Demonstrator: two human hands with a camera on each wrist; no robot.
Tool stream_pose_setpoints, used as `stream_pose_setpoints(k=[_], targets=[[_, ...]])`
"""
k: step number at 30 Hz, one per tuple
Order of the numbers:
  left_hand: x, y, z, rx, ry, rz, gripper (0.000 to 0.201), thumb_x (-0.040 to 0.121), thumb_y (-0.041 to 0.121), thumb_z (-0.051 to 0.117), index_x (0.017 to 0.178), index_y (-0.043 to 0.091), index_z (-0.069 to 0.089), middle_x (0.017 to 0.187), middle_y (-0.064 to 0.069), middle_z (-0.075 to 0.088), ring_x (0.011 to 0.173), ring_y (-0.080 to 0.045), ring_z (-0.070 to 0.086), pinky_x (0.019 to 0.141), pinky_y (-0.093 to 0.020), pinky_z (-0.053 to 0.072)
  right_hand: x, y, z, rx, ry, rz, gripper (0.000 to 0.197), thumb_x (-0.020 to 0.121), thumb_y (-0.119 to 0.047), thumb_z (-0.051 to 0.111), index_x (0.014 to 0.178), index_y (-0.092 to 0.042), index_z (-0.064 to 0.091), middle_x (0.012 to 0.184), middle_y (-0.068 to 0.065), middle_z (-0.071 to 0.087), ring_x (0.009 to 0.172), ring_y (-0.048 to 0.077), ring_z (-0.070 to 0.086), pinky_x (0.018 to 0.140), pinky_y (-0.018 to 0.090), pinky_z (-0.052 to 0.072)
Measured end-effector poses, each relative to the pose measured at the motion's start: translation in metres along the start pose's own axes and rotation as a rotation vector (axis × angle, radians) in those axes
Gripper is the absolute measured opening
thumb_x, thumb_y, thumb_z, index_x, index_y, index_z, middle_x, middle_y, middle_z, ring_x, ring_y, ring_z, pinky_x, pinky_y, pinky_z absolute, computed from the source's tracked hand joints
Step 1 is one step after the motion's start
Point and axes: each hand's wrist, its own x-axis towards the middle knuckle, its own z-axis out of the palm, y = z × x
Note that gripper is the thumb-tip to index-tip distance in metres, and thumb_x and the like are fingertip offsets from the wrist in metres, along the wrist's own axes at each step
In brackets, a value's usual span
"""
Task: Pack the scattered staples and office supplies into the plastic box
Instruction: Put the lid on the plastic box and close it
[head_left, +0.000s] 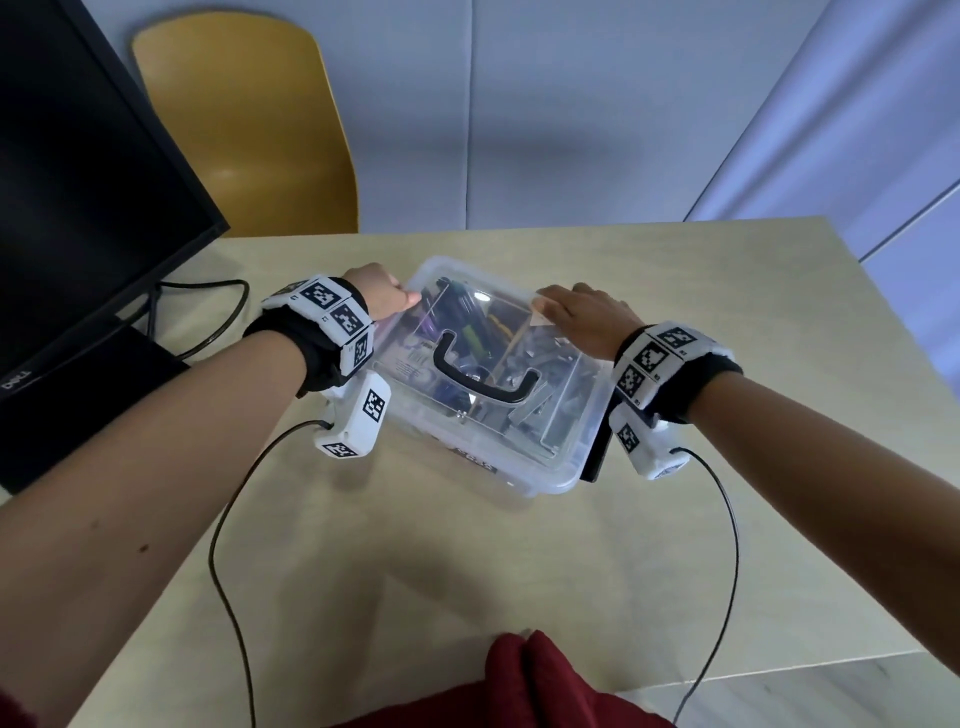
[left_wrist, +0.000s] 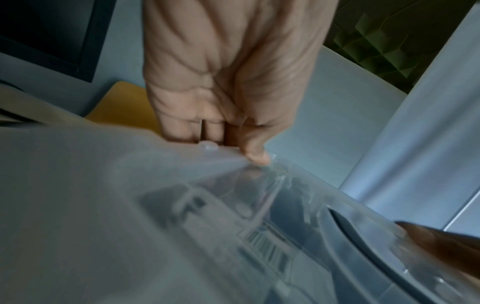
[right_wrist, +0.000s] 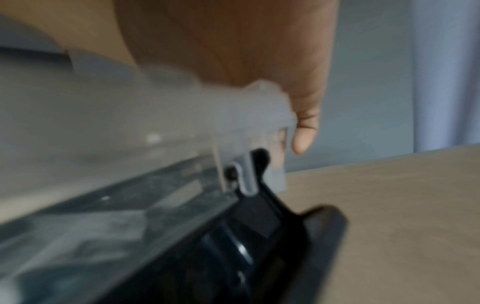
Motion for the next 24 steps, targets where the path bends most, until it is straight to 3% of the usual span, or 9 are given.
stream_pose_setpoints(k=[3,6,8,11,15,18,20,22,24], targets=[[-0.002,-0.004,0.002,-0.019,0.004,-0.032,0.051,0.097,0.041,0.041,0.122,-0.003,0.053,0.123,-0.022,0.058,0.111,-0.036,0.057,0.093,-0.036,0.044,-0.025,0.013,0.002,0.140,0.033,0.180,0.049,0.097,-0.049,0.026,0.137,-0.022,0.035,0.134,0.017,0.040,0.125,0.035,0.038,0.104,0.048,0.030],[-0.008,-0.006,0.006,-0.011,0.021,-0.067,0.053,0.097,0.041,0.042,0.119,-0.005,0.054,0.123,-0.025,0.058,0.111,-0.038,0.057,0.092,-0.037,0.044,-0.042,0.017,0.012,0.440,0.082,0.342,0.064,0.093,-0.055,0.034,0.140,-0.013,0.025,0.143,0.019,0.033,0.131,0.036,0.034,0.106,0.046,0.032],[-0.012,-0.008,0.010,-0.004,0.016,-0.092,0.055,0.096,0.042,0.043,0.121,-0.006,0.053,0.125,-0.026,0.056,0.114,-0.039,0.055,0.093,-0.038,0.043,-0.048,0.013,0.018,0.622,0.080,0.450,0.077,0.089,-0.060,0.036,0.144,-0.010,0.015,0.148,0.019,0.027,0.134,0.038,0.030,0.105,0.053,0.034],[-0.019,-0.013,0.014,-0.034,-0.005,-0.122,0.057,0.097,0.043,0.041,0.127,-0.004,0.048,0.131,-0.024,0.052,0.120,-0.038,0.051,0.097,-0.038,0.041,-0.051,0.005,0.024,0.648,0.130,0.507,0.083,0.089,-0.062,0.033,0.146,-0.007,0.009,0.149,0.023,0.024,0.135,0.039,0.027,0.108,0.049,0.030],[-0.025,-0.022,0.021,-0.152,-0.116,-0.124,0.058,0.100,0.041,0.030,0.143,0.002,0.031,0.148,-0.018,0.034,0.134,-0.034,0.036,0.107,-0.039,0.031,-0.055,-0.002,0.020,0.595,0.129,0.504,0.085,0.088,-0.064,0.032,0.145,-0.003,0.011,0.148,0.026,0.024,0.135,0.040,0.029,0.106,0.046,0.029],[-0.021,-0.030,0.023,-0.309,-0.133,-0.155,0.066,0.094,0.047,0.044,0.143,0.005,0.029,0.147,-0.020,0.033,0.131,-0.039,0.037,0.108,-0.046,0.033,-0.061,0.001,0.018,0.652,0.028,0.519,0.097,0.082,-0.070,0.038,0.145,-0.001,0.011,0.146,0.023,0.029,0.127,0.041,0.040,0.102,0.052,0.039],[-0.017,-0.036,0.021,-0.355,-0.065,-0.196,0.078,0.087,0.048,0.057,0.143,0.007,0.022,0.143,-0.018,0.036,0.128,-0.038,0.041,0.106,-0.048,0.036,-0.065,0.004,0.022,0.699,-0.049,0.537,0.102,0.076,-0.073,0.043,0.142,0.001,0.019,0.137,0.024,0.041,0.111,0.042,0.054,0.095,0.053,0.045],[-0.022,-0.034,0.020,-0.354,0.001,-0.222,0.082,0.083,0.048,0.063,0.141,0.004,0.025,0.139,-0.018,0.041,0.124,-0.036,0.045,0.103,-0.043,0.039,-0.072,0.003,0.024,0.674,-0.087,0.532,0.102,0.073,-0.077,0.041,0.134,0.003,0.036,0.126,0.024,0.053,0.101,0.041,0.060,0.093,0.051,0.047],[-0.026,-0.028,0.021,-0.208,0.042,-0.190,0.067,0.089,0.045,0.057,0.134,-0.002,0.039,0.133,-0.020,0.049,0.119,-0.036,0.050,0.092,-0.034,0.042,-0.073,0.001,0.022,0.584,-0.069,0.535,0.092,0.080,-0.073,0.036,0.127,0.006,0.044,0.123,0.024,0.055,0.106,0.038,0.059,0.096,0.047,0.045]])
